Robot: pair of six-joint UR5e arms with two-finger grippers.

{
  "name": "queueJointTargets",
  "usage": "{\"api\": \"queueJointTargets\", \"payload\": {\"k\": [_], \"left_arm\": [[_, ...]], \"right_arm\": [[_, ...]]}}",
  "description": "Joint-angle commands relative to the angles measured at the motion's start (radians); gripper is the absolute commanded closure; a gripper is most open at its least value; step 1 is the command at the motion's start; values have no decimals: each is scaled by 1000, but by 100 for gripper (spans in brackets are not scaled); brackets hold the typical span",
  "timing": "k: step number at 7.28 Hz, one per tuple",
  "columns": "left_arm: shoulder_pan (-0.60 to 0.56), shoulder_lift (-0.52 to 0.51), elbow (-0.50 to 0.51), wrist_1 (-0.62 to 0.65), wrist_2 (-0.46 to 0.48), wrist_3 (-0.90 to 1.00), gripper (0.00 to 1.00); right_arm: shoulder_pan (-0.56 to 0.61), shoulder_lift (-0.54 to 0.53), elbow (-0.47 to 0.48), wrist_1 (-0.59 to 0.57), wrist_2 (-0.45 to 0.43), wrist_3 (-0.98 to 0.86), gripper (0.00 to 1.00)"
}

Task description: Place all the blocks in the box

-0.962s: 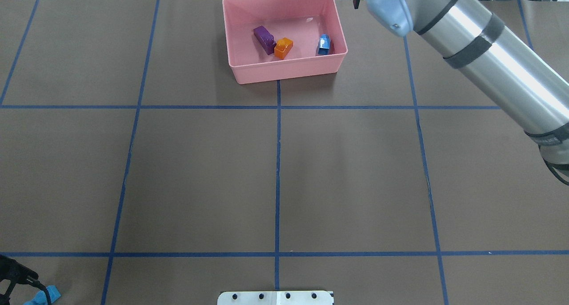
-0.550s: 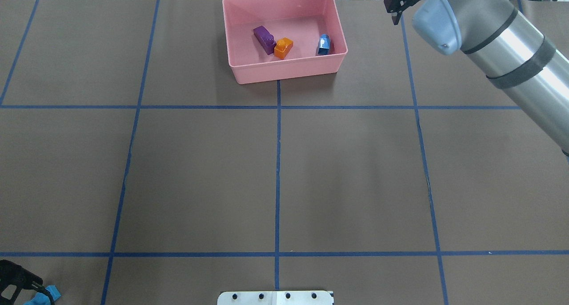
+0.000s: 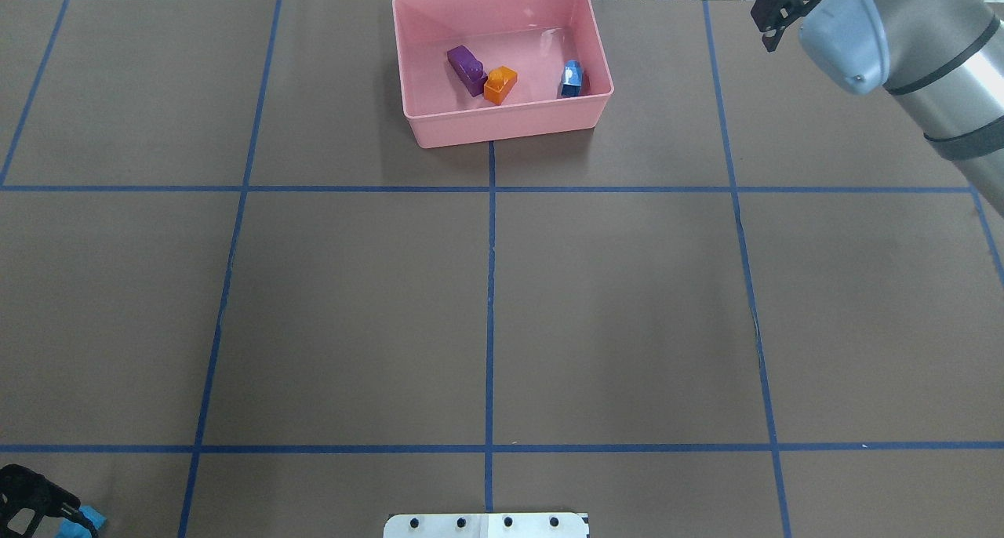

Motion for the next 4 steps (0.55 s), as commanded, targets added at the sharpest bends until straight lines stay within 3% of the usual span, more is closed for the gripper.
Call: {"api": "queueJointTargets", "payload": {"k": [1,4], "left_arm": [[2,8,-9,-36,-1,-9,100],[-39,133,-186,-81,-38,-43,100]], "right_arm": [[79,-89,32,-7,6,-165,0],[188,-403,139,17,80,-423,0]]}}
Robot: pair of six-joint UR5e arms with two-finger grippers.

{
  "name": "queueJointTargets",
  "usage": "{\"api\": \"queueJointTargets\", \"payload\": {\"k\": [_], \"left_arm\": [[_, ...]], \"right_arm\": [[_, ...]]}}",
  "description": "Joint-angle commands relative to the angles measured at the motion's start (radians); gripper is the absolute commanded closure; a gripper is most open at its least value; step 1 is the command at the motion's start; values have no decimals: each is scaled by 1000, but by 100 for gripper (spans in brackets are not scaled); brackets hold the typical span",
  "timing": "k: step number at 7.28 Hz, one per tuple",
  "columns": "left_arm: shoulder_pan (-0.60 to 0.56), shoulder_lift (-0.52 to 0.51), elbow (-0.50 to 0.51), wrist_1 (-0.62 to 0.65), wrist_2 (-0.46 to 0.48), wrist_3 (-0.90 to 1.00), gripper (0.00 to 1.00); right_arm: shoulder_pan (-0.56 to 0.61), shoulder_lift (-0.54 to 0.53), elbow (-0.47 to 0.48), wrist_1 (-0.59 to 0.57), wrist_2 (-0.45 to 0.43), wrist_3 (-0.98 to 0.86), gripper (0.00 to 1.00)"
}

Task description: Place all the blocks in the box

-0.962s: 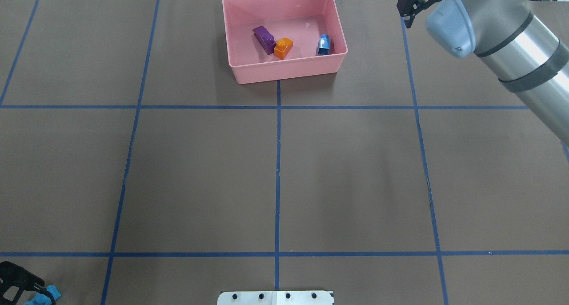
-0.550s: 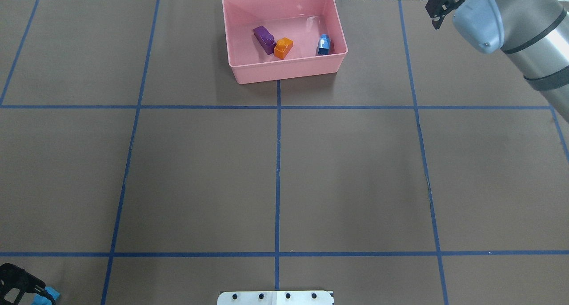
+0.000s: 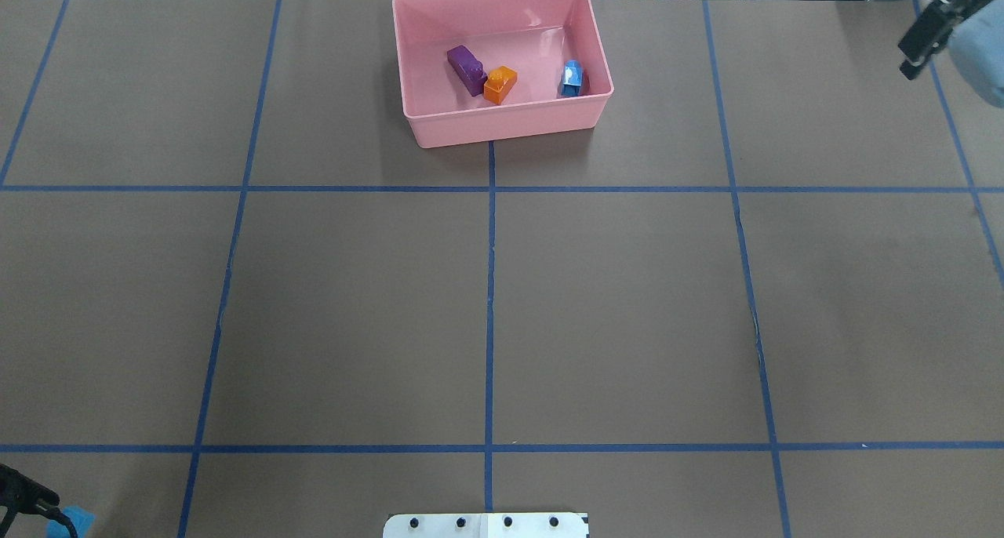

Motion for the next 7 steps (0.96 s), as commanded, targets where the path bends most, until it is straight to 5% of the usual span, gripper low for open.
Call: {"api": "queueJointTargets", "payload": {"k": [1,3,5,7], "left_arm": [[-147,37,-109,-8,-164,6,100],[-324,-21,-116,-6,-367,35,100],[-580,-200,-104,67,-548,128,100],[-863,-445,-93,400,-735,306,100]], "right_arm": [[39,-294,118,111,56,-108,0],[41,-511,139,312,80,-97,0],[39,-688,147,438,81,-82,0],[48,-815,147,570,85,-97,0]]}}
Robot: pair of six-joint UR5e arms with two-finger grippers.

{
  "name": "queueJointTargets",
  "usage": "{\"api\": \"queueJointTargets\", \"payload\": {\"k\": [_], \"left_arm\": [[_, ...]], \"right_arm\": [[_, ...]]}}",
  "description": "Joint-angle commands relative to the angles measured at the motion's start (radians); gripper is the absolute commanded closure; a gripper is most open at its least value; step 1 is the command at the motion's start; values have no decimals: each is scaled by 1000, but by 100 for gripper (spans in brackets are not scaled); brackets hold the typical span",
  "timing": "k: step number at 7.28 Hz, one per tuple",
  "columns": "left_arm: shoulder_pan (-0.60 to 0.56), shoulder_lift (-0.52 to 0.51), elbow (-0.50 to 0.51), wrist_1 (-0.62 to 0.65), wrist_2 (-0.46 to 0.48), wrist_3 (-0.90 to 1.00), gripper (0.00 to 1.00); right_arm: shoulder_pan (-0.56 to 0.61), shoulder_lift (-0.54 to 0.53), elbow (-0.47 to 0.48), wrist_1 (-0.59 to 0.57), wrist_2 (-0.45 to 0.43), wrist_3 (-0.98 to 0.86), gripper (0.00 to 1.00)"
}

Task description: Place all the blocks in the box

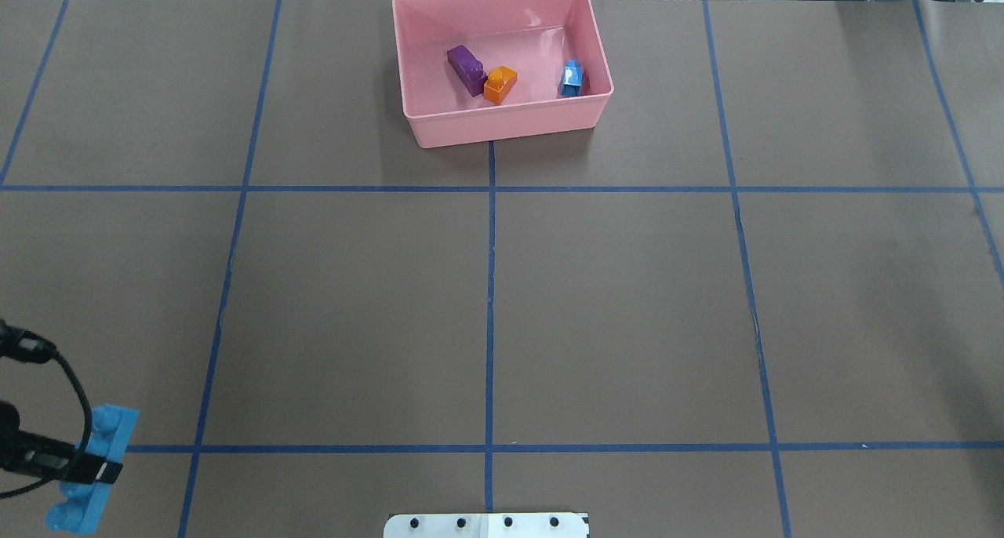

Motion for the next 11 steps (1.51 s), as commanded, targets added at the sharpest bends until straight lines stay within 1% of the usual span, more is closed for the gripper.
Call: {"api": "queueJointTargets", "payload": {"k": [1,2,3,4,5,6,7,8,9,10,11], "left_arm": [[-280,-328,54,360,-159,157,100],[-306,-491,136,438,-157,167,100],[-314,-641,237,475,-151,160,100],[-355,-802,357,477,-151,99,100],[-385,-947,463,474,-151,13,100],[-386,-1101,604,462,-150,-76,100],[-397,-1273,790,418,-130,-137,100],[-394,-1378,985,262,-49,-206,100],[-388,-1496,1230,60,20,-295,100],[-370,-1610,1434,-51,109,-325,100],[-347,-1624,1491,-96,208,-327,100]], "right_arm": [[21,-126,-6,139,5,-21,0],[38,-152,-17,149,6,-73,0],[88,-159,-50,149,8,-155,0],[124,-159,-90,151,50,-212,0],[147,-171,-98,151,60,-240,0],[153,-195,-97,151,62,-251,0],[158,-220,-98,151,62,-260,0],[161,-238,-109,157,62,-262,0],[161,-242,-138,169,62,-271,0],[161,-242,-181,207,62,-270,0],[161,-242,-210,230,68,-268,0]]}}
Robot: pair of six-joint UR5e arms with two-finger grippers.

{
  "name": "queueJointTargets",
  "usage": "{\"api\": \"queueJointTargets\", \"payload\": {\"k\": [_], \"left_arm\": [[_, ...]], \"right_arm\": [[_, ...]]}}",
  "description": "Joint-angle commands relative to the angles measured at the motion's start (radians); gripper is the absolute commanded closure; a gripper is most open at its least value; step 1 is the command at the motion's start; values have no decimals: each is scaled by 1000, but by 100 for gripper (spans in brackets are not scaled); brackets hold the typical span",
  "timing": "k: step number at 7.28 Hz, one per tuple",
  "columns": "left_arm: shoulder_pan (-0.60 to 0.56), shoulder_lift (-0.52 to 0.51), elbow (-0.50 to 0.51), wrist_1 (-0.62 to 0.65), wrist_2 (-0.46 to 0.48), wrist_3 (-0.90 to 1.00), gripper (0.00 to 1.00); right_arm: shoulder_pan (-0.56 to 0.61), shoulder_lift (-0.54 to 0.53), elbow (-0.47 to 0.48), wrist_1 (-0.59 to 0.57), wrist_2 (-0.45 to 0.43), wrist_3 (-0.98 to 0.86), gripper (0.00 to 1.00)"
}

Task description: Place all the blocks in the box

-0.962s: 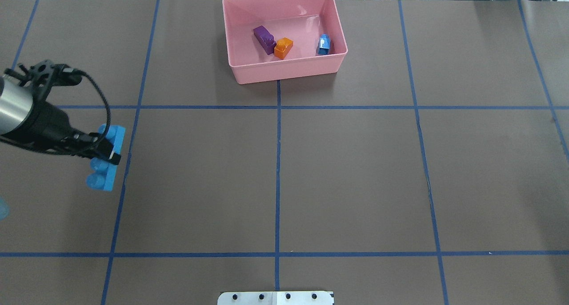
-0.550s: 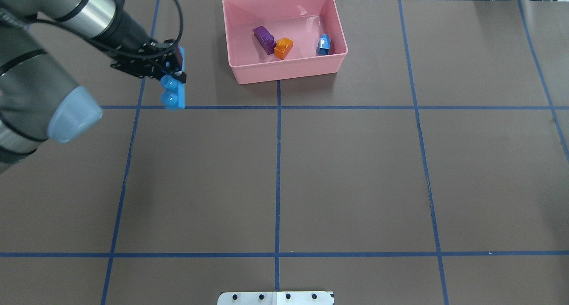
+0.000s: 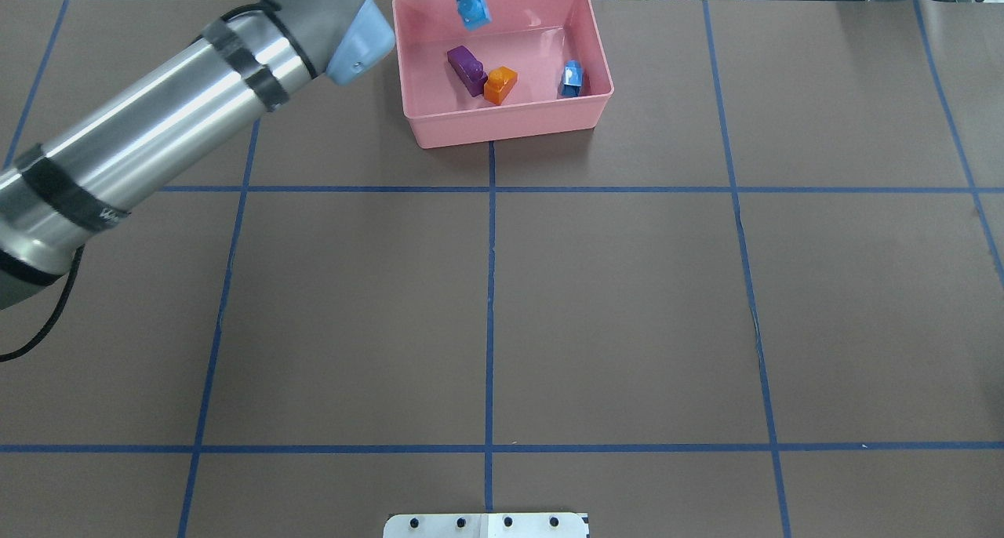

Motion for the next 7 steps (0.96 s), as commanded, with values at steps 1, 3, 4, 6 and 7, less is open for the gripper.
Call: {"api": "queueJointTargets", "payload": {"k": [1,3,4,6,7], "left_arm": [[36,-75,195,-136,177,-32,100],[58,-101,289,-212,304,-32,100],[72,-102,309,-213,364,-32,100],[87,-102,317,-221,409,-31,100],[111,-102,320,-221,446,-31,100]], "right_arm": [[1,0,-79,34,17,-1,0],[1,-12,-147,35,14,-44,0],[1,-27,-179,42,12,-64,0],[1,-92,-208,112,8,-63,0],[1,-113,-214,120,-4,-61,0]]}}
